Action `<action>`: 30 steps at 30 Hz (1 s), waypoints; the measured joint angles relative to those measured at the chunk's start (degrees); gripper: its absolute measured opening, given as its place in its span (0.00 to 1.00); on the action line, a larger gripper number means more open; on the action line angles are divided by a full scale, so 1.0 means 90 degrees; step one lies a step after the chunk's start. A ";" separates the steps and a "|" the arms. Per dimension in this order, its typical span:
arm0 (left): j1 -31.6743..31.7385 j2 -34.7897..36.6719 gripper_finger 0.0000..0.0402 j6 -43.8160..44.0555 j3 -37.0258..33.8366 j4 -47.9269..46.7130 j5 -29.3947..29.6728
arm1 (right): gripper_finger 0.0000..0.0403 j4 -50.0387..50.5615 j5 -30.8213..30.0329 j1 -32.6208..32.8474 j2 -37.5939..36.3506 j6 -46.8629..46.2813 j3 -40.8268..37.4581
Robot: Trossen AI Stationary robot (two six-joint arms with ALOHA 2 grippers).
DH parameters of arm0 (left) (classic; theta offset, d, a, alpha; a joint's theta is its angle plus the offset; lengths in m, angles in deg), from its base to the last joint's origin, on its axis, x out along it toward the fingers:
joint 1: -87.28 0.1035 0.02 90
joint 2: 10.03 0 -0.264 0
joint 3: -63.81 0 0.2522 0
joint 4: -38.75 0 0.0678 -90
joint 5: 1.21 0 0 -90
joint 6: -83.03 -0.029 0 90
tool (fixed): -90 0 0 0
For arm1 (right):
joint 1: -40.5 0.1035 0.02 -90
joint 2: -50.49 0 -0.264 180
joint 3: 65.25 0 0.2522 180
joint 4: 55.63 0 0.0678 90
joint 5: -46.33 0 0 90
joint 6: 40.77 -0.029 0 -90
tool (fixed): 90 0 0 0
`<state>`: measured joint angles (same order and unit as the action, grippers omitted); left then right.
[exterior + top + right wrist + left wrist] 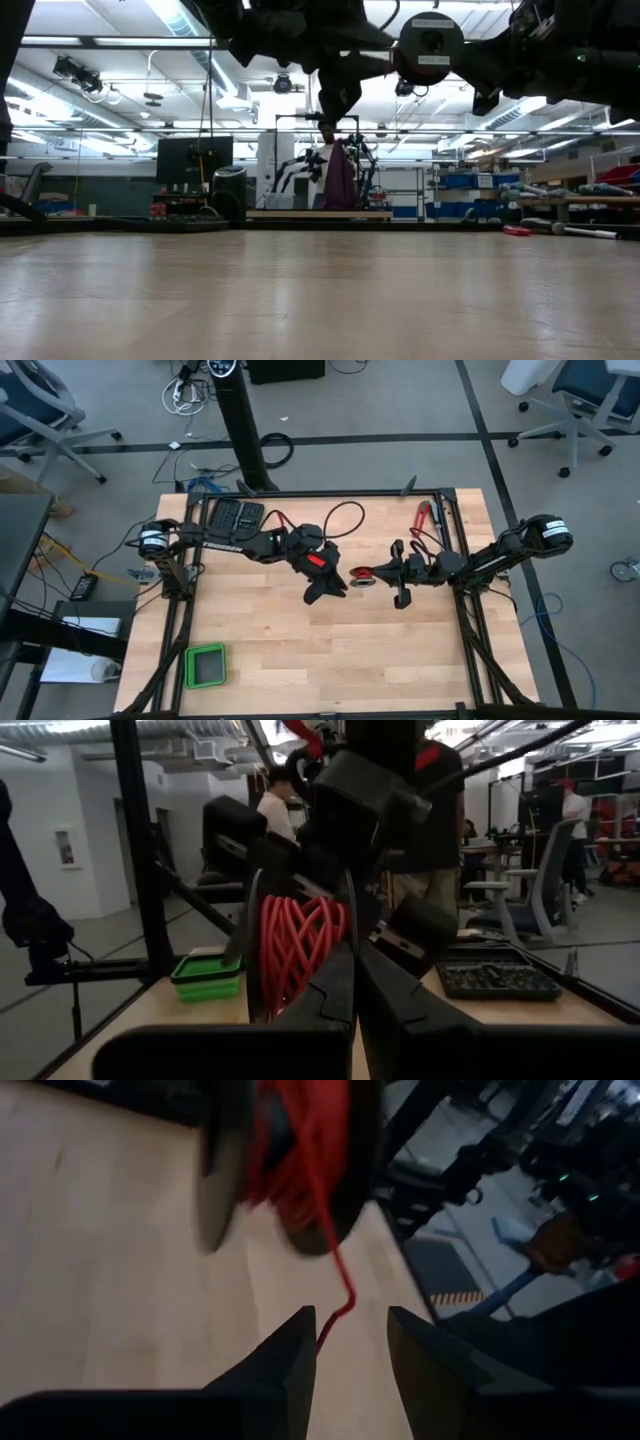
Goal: Coil cords
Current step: Coil the red wire onto the black spool
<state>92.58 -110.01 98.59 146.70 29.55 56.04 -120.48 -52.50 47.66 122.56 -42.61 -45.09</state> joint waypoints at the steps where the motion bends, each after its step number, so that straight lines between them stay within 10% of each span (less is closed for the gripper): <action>1: 0.0036 0.0024 0.32 -0.0083 0.0000 -0.0136 0.0004 | 0.00 -0.0002 0.0024 0.0000 0.0000 0.0000 0.0000; 19: 0.0087 0.0340 0.31 -0.1322 0.0002 -0.0954 0.1093 | 0.00 -0.0026 0.0120 0.0000 0.0000 0.0005 -0.0007; 30: -0.0194 0.0337 0.01 -0.1988 0.0000 -0.0479 0.1819 | 0.00 -0.0014 0.0120 0.0000 0.0000 0.0003 -0.0007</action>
<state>90.84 -106.98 80.70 146.70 25.24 72.41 -120.61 -51.42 47.66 122.56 -42.59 -45.16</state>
